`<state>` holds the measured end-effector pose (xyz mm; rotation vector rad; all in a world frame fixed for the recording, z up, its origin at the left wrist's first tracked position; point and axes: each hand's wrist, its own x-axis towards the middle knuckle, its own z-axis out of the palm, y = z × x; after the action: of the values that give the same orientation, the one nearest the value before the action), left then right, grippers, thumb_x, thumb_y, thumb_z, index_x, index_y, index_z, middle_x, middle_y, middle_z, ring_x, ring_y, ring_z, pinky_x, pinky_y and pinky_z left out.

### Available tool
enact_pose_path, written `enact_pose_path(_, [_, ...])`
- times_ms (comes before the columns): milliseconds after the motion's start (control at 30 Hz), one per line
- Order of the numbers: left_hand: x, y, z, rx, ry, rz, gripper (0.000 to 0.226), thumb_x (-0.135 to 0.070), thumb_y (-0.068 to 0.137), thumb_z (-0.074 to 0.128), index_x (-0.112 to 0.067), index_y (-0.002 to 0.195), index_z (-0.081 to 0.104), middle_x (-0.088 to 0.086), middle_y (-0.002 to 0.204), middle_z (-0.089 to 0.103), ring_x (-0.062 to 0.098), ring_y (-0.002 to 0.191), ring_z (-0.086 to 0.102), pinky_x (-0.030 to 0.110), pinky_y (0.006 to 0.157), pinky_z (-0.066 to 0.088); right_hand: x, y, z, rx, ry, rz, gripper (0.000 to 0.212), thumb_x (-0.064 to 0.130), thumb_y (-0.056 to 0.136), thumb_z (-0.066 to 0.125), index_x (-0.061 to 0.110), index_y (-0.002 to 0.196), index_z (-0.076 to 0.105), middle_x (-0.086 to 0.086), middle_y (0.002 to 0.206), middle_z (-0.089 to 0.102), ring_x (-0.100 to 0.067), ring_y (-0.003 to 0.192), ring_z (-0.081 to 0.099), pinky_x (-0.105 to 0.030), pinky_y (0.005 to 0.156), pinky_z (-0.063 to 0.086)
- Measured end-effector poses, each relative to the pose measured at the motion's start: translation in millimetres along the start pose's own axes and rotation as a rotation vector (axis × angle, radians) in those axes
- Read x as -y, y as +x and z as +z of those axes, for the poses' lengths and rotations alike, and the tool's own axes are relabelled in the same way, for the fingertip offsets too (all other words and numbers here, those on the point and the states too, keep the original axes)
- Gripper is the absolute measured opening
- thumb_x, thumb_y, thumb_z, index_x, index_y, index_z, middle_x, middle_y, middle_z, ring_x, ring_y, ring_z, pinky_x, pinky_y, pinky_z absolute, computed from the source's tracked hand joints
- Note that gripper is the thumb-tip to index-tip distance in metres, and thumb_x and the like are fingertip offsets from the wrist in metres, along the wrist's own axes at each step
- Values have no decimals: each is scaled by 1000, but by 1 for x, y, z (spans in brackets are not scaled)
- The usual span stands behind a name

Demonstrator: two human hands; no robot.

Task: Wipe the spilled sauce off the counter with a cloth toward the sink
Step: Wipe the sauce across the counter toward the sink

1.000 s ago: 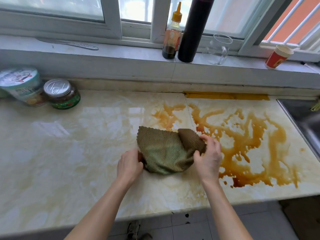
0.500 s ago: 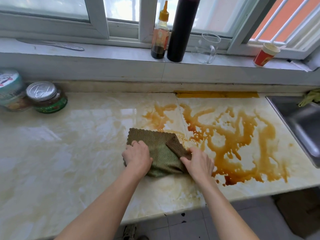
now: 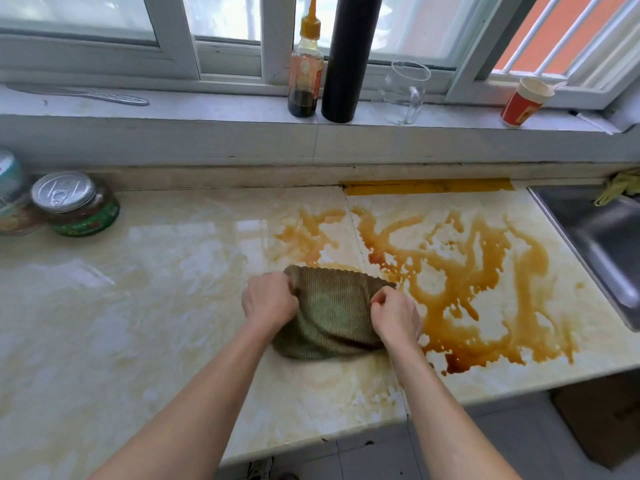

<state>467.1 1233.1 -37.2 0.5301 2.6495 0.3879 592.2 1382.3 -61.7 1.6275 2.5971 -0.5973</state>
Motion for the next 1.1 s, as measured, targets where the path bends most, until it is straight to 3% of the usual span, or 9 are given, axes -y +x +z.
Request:
enact_pose_path(133, [3, 11, -32, 206, -689, 22, 19, -4, 79, 62, -14, 66, 50, 1, 66, 49, 17, 65, 46, 27, 56, 34, 8, 19, -12, 6, 336, 16, 21, 13, 96, 48, 22, 113, 56, -3, 123, 51, -15, 96, 48, -29, 80, 38])
enact_pose_path(267, [1, 10, -42, 397, -841, 92, 20, 2, 77, 60, -13, 70, 49, 9, 74, 48, 19, 71, 45, 29, 64, 37, 18, 15, -6, 149, 233, -63, 56, 6, 92, 54, 31, 140, 40, -4, 137, 34, -17, 108, 47, -30, 86, 39])
enact_pose_path(433, [8, 8, -33, 480, -986, 115, 27, 7, 77, 52, -15, 66, 43, 6, 74, 46, 20, 78, 43, 30, 69, 36, 11, 15, 9, 106, 152, -84, 8, 17, 93, 59, 23, 98, 57, -5, 119, 45, -23, 98, 52, -31, 81, 41])
enact_pose_path(567, [4, 7, -41, 457, -1092, 250, 15, -1, 71, 52, -13, 67, 44, 5, 75, 49, 21, 80, 46, 33, 72, 37, 1, 25, -20, 197, 765, 7, 10, 7, 89, 60, 16, 86, 58, -5, 101, 61, -22, 96, 58, -29, 75, 48])
enact_pose_path(700, [-1, 0, -65, 609, -806, 460, 6, -9, 66, 52, -14, 67, 49, 7, 76, 53, 19, 76, 51, 29, 70, 43, -24, 7, -64, 484, 1073, -200, 20, -10, 83, 60, 9, 78, 56, -10, 103, 68, -22, 104, 65, -32, 88, 49])
enact_pose_path(800, [-5, -7, -53, 666, -204, 542, 12, -4, 74, 51, -14, 76, 56, 3, 78, 57, 15, 72, 52, 22, 63, 41, -41, -6, -65, 702, 599, -303, 21, -9, 81, 58, 10, 74, 62, 3, 110, 68, -14, 101, 63, -27, 83, 46])
enact_pose_path(900, [1, -14, -12, 336, 50, 624, 28, 2, 75, 53, -16, 88, 71, 1, 94, 66, 18, 90, 59, 26, 73, 46, -48, -17, -34, 420, 262, -303, 27, -4, 82, 58, 20, 76, 68, 9, 115, 57, -8, 100, 59, -21, 81, 47])
enact_pose_path(967, [8, -19, 8, 117, -81, 586, 29, 2, 74, 55, -18, 87, 72, 1, 105, 64, 20, 101, 56, 30, 84, 46, -42, -29, -13, 118, 356, -215, 22, 2, 84, 61, 24, 88, 61, 5, 119, 48, -12, 106, 56, -28, 90, 47])
enact_pose_path(1100, [-9, -38, 24, 6, -365, 606, 20, 3, 80, 60, -15, 82, 68, -2, 99, 57, 14, 93, 54, 31, 83, 47, -23, -49, 14, -75, 390, -167, 38, 38, 87, 67, 25, 120, 53, 3, 128, 35, -13, 116, 35, -28, 95, 32])
